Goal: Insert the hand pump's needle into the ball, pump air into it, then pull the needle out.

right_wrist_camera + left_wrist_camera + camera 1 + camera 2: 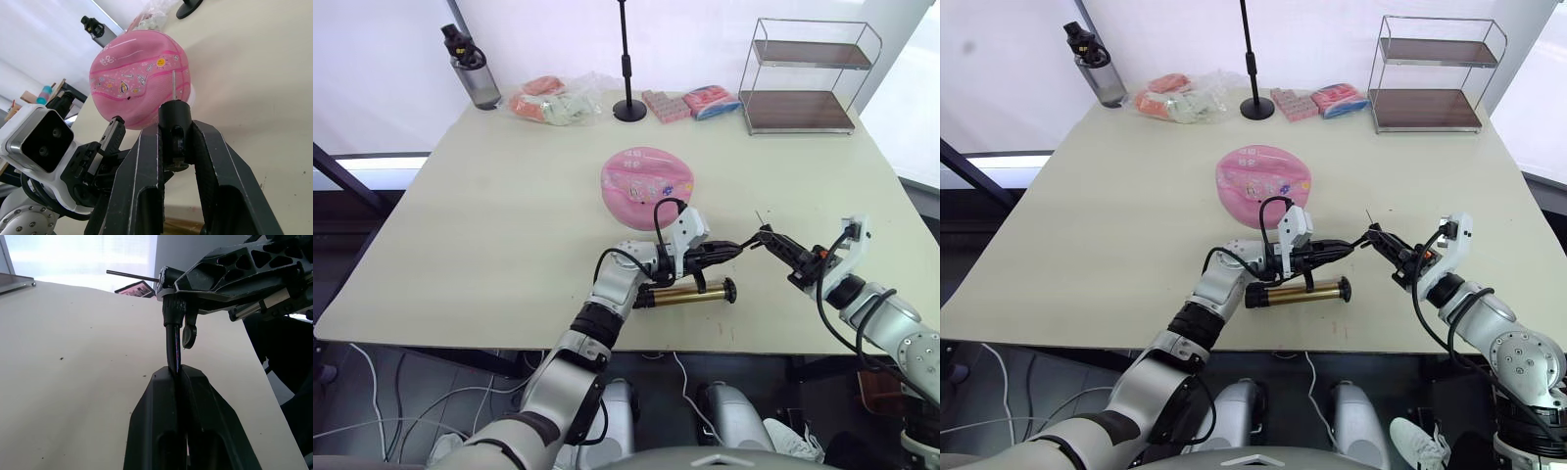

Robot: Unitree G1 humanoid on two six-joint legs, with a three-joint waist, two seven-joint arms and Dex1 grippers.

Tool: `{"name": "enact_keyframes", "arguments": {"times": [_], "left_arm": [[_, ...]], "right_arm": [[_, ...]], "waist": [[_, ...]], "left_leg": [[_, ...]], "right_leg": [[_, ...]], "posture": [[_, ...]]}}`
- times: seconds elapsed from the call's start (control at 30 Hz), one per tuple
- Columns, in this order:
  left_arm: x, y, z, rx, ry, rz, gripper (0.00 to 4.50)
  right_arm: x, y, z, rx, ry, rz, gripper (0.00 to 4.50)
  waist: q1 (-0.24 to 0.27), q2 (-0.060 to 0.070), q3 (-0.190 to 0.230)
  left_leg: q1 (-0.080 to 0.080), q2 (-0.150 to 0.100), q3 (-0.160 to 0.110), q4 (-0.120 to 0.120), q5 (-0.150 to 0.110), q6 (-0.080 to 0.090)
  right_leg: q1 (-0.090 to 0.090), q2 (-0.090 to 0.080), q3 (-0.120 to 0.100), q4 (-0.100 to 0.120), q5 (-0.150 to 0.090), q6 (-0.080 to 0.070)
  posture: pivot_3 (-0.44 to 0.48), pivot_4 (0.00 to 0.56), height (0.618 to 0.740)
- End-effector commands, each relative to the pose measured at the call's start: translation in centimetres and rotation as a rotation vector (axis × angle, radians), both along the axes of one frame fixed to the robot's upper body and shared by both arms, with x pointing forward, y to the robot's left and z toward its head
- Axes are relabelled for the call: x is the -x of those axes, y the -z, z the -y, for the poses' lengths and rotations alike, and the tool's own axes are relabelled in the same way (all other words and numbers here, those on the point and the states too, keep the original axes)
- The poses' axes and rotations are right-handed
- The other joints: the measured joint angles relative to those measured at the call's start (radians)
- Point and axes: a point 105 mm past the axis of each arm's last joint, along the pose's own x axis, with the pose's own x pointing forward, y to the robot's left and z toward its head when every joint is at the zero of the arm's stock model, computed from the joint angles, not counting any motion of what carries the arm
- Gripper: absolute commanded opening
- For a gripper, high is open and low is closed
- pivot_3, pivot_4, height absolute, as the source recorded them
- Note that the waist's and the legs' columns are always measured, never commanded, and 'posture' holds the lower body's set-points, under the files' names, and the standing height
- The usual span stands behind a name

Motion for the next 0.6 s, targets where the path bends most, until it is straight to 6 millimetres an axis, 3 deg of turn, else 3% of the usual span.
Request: {"name": "enact_keyframes", "arguments": {"times": [0.03, 0.17, 0.23, 0.5, 0.6], "left_arm": [[0.0, -1.4, -0.3, 0.038, -0.005, 0.042, 1.83], [0.1, -1.9, -1.6, 0.041, -0.020, 0.065, 3.85], [0.2, -2.5, -2.2, 0.048, -0.030, 0.079, 4.39], [0.4, -6.2, -7.1, 0.055, -0.116, 0.158, 4.39], [-0.4, -7.6, -10.0, 0.038, -0.201, 0.181, 4.39]], "right_arm": [[0.2, -1.8, -0.1, 0.036, -0.006, 0.105, 0.31], [0.5, -2.2, -0.1, 0.127, -0.025, 0.177, 0.31], [0.6, -2.4, -0.2, 0.172, -0.038, 0.214, 0.31], [1.6, -2.4, -0.4, 0.458, -0.133, 0.396, 0.31], [1.8, -2.6, -0.4, 0.547, -0.159, 0.493, 0.31]], "waist": [[0.000, 0.000, 0.000], [-0.001, 0.000, 0.000], [-0.001, 0.000, 0.000], [-0.002, 0.001, 0.000], [-0.001, 0.001, 0.000]], "left_leg": [[0.000, 0.000, 0.000, 0.000, 0.000, 0.000], [0.000, 0.000, 0.000, 0.000, 0.000, 0.000], [0.000, 0.000, 0.000, 0.000, 0.000, 0.000], [0.001, 0.001, 0.000, 0.000, 0.000, 0.000], [0.001, 0.001, 0.000, 0.001, 0.000, 0.000]], "right_leg": [[0.000, 0.000, 0.000, 0.000, 0.000, 0.000], [0.000, 0.000, 0.000, 0.000, 0.000, 0.000], [0.000, 0.000, 0.000, 0.000, 0.000, 0.000], [0.000, 0.000, 0.000, 0.000, -0.002, 0.002], [0.000, 0.001, 0.000, 0.000, -0.002, 0.003]], "posture": [[0.000, 0.150, 0.731], [0.000, 0.150, 0.731], [0.000, 0.150, 0.731], [0.000, 0.150, 0.731], [0.000, 0.150, 0.731]]}}
